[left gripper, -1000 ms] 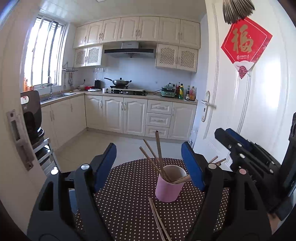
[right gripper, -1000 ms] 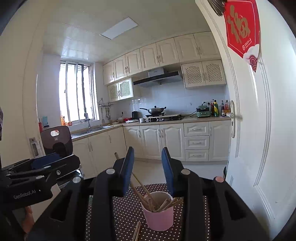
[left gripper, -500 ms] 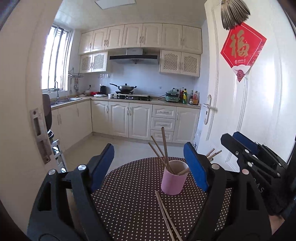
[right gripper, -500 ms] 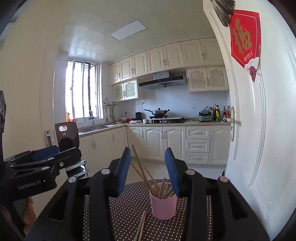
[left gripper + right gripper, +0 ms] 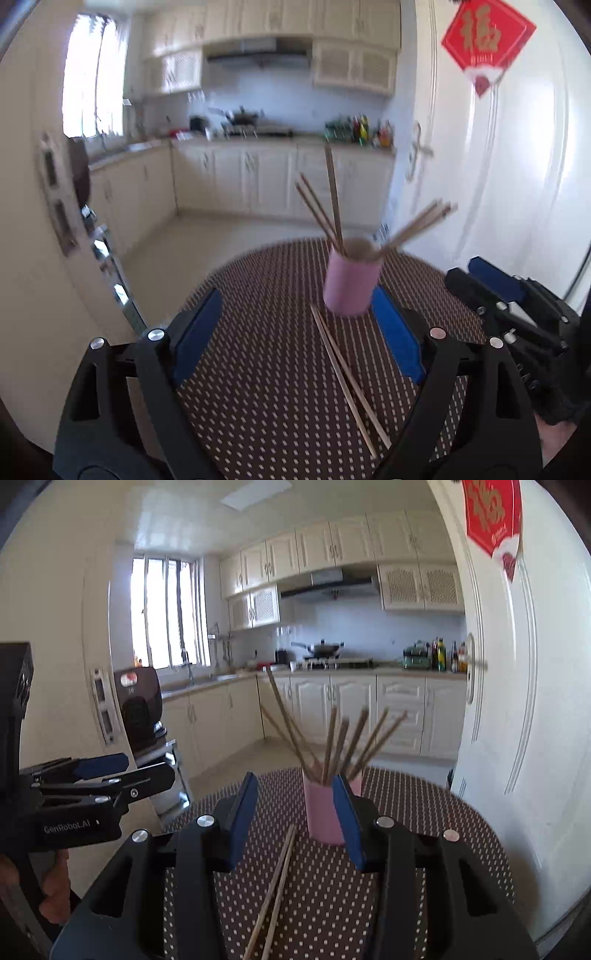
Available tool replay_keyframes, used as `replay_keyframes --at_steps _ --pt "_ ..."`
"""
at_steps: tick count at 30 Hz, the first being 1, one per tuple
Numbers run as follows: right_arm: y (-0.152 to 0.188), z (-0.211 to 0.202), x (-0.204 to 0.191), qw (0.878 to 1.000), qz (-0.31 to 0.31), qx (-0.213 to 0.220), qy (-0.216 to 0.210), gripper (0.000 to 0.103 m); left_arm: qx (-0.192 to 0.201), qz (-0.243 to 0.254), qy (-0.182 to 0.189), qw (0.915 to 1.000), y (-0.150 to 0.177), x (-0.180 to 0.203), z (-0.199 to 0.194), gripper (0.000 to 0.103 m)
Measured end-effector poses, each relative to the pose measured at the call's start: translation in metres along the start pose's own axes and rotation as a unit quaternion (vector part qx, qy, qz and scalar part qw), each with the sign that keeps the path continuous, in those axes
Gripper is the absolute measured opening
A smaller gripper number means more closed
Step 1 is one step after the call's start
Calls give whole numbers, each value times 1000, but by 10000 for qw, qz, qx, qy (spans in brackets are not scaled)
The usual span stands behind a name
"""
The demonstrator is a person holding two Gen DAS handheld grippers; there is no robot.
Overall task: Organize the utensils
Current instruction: 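Lower both open grippers toward the last two chopsticks on the table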
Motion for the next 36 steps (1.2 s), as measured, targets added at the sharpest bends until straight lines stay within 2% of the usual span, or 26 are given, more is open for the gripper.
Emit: replay_keyframes --at_steps 5,12,17,19,23,26,36 --pt "26 28 6 9980 137 -615 -46 41 -734 118 -28 9972 18 6 37 82" --pt "54 57 20 9916 385 -1237 -26 44 -1835 27 251 9827 46 11 91 82" --pt "70 73 32 9861 583 -1554 -66 44 -2495 -48 461 9673 67 16 122 61" --pt "72 77 37 9845 646 -1625 -93 45 -2696 -87 516 9616 73 18 132 59" --pt "77 81 41 9828 682 -1710 -129 45 -2859 -144 486 9569 80 18 145 58" --pt "78 84 43 9819 727 -1742 -172 45 -2857 -129 437 9572 78 20 150 58" --pt "79 95 49 9787 790 -1875 -259 46 -2931 -111 282 9556 52 28 180 58"
Point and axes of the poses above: each gripper's, at about its wrist camera, not at the fingertips, and z roughly the way its jaws point, x to its right, y to its underside, the point moved 4 cm from there along z, roughly the way its jaws point, and after that the axes turned 7 degrees about -x, right-handed, at the moved point
